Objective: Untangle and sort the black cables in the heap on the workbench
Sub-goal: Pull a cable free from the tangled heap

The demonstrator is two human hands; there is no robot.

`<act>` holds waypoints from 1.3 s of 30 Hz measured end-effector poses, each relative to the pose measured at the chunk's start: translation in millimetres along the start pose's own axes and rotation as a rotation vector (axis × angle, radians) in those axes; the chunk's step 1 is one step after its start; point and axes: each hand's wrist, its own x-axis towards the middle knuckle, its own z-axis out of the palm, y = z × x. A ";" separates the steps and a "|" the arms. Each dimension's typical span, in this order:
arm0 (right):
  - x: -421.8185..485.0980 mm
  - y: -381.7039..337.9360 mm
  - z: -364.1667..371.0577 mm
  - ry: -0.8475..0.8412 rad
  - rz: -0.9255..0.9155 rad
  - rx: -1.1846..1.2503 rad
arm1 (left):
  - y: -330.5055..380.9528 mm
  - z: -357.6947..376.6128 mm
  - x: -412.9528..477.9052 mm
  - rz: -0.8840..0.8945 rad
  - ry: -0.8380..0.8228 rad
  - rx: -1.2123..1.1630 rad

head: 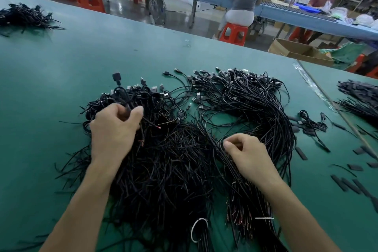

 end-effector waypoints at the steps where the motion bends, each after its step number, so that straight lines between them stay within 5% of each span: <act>1: 0.9 3.8 2.5 -0.008 0.005 -0.054 | -7.3 -0.3 4.0 -0.030 0.020 0.035; 6: 1.7 8.3 21.6 -0.015 0.003 -0.345 | -22.8 7.3 3.6 -0.049 0.088 0.005; 10: 0.6 1.6 26.6 0.045 -0.018 -0.516 | -11.0 8.4 -2.5 0.159 0.175 -0.046; 14: -0.2 -4.1 24.6 0.070 -0.019 -0.661 | 8.8 13.1 -16.9 0.379 0.073 -0.049; 18: -3.2 -18.2 15.3 0.066 -0.080 -0.370 | 17.5 19.7 -31.8 0.423 -0.269 -0.070; 21: -17.0 -51.2 10.6 -0.170 -0.115 0.092 | 19.9 26.3 -42.7 0.490 -0.511 -0.019; 26: -59.6 -99.1 12.1 -0.321 -0.501 0.116 | 14.4 39.1 -48.9 0.532 -0.734 -0.032; 30: -73.7 -115.3 3.9 -0.309 -0.647 0.142 | 7.6 38.3 -42.0 0.453 -0.513 -0.213; 34: -53.1 -91.5 -16.2 -0.026 -0.365 -0.057 | 12.3 19.3 -19.1 0.100 -0.120 -0.522; 39: -11.7 -34.1 -42.0 0.186 0.027 -0.445 | 30.0 2.1 -24.8 0.348 0.059 -0.365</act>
